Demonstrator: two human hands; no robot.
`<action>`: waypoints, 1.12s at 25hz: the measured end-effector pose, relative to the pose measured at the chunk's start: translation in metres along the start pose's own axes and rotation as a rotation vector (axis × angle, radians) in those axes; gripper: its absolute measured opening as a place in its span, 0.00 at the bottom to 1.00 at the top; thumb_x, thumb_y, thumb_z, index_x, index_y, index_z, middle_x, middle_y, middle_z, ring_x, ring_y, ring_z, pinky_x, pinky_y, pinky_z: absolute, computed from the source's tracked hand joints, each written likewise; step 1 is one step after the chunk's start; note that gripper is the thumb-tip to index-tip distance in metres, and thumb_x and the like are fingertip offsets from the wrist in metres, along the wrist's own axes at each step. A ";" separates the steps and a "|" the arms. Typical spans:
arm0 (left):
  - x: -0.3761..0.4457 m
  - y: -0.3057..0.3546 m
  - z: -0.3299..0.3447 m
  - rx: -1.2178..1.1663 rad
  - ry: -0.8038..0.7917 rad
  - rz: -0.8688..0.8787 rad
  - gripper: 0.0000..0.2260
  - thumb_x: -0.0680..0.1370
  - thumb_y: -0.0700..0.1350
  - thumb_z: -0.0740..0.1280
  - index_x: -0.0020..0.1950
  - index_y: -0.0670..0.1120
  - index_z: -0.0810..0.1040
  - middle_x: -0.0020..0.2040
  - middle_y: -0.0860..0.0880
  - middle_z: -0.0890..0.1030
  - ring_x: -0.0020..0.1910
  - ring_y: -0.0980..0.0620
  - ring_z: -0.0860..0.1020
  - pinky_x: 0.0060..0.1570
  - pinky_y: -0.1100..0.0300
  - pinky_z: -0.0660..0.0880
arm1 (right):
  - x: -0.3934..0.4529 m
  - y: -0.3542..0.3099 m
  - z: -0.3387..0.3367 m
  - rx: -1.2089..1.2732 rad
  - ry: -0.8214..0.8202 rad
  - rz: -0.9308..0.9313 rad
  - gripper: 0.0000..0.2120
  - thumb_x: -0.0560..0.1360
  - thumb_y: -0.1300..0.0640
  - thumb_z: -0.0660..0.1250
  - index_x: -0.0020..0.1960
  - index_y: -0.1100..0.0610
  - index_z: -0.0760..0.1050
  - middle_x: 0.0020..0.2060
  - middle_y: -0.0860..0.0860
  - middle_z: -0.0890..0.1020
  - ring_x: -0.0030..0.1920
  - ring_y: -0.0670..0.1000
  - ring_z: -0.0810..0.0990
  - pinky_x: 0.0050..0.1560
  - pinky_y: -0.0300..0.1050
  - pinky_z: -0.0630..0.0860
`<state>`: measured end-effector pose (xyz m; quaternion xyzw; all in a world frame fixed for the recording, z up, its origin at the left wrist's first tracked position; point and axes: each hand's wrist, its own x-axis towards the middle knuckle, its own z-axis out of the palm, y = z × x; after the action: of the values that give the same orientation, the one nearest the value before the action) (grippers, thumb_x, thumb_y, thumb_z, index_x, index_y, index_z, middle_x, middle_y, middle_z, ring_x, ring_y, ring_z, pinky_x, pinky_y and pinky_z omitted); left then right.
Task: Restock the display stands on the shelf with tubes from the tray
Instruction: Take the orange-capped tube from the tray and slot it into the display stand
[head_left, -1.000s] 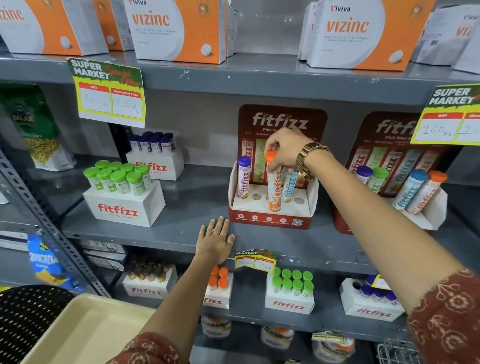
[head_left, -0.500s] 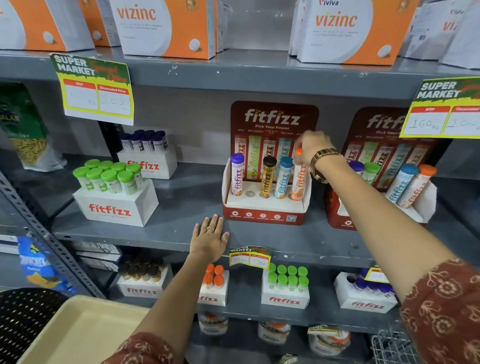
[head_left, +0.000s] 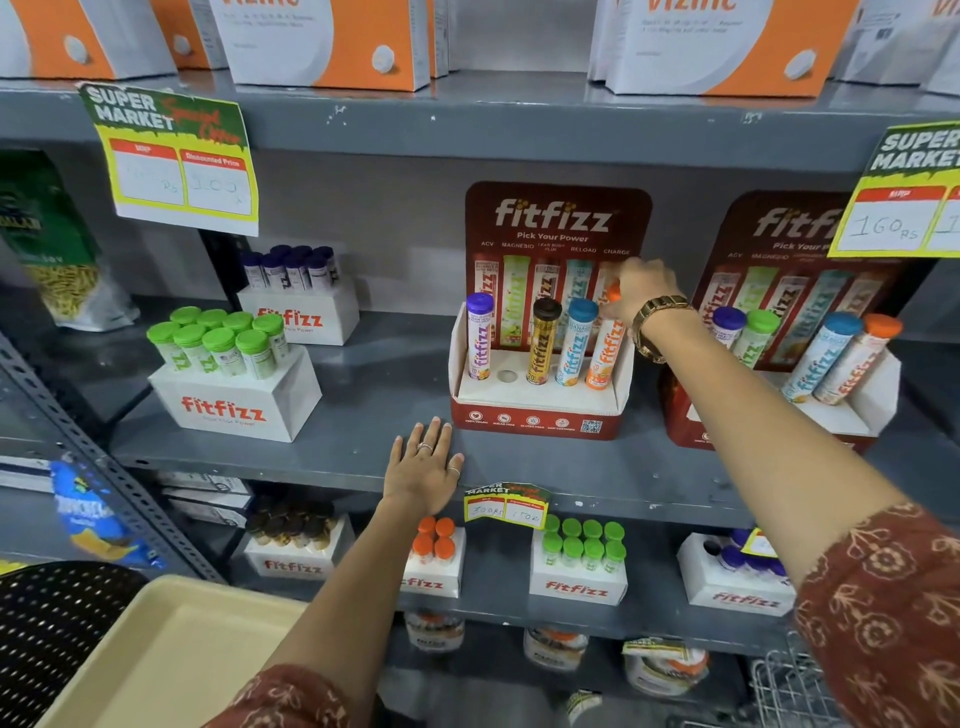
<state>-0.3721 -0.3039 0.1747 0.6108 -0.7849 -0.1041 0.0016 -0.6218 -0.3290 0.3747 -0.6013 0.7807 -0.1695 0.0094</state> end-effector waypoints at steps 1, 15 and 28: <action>0.000 0.000 0.000 0.001 -0.001 0.000 0.25 0.82 0.54 0.43 0.77 0.48 0.43 0.78 0.48 0.44 0.77 0.46 0.43 0.75 0.49 0.40 | 0.001 0.001 0.000 0.006 -0.002 0.002 0.23 0.73 0.60 0.70 0.65 0.63 0.69 0.62 0.63 0.72 0.62 0.63 0.72 0.61 0.54 0.72; -0.002 0.002 -0.004 0.003 -0.027 0.010 0.25 0.82 0.55 0.43 0.77 0.47 0.43 0.78 0.48 0.44 0.77 0.47 0.43 0.75 0.48 0.39 | -0.017 -0.005 0.005 -0.217 -0.109 0.032 0.29 0.69 0.55 0.75 0.65 0.60 0.68 0.62 0.61 0.73 0.62 0.62 0.73 0.58 0.54 0.74; -0.158 -0.175 0.035 -0.142 0.245 -0.328 0.22 0.73 0.47 0.52 0.54 0.35 0.78 0.52 0.34 0.82 0.51 0.37 0.81 0.50 0.43 0.77 | -0.170 -0.184 0.142 0.085 0.176 -0.799 0.06 0.63 0.68 0.67 0.38 0.60 0.78 0.36 0.57 0.81 0.39 0.59 0.80 0.28 0.45 0.76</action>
<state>-0.1686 -0.1878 0.1308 0.7367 -0.6597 -0.0829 0.1231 -0.3716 -0.2451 0.2598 -0.8396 0.4758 -0.2427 -0.0990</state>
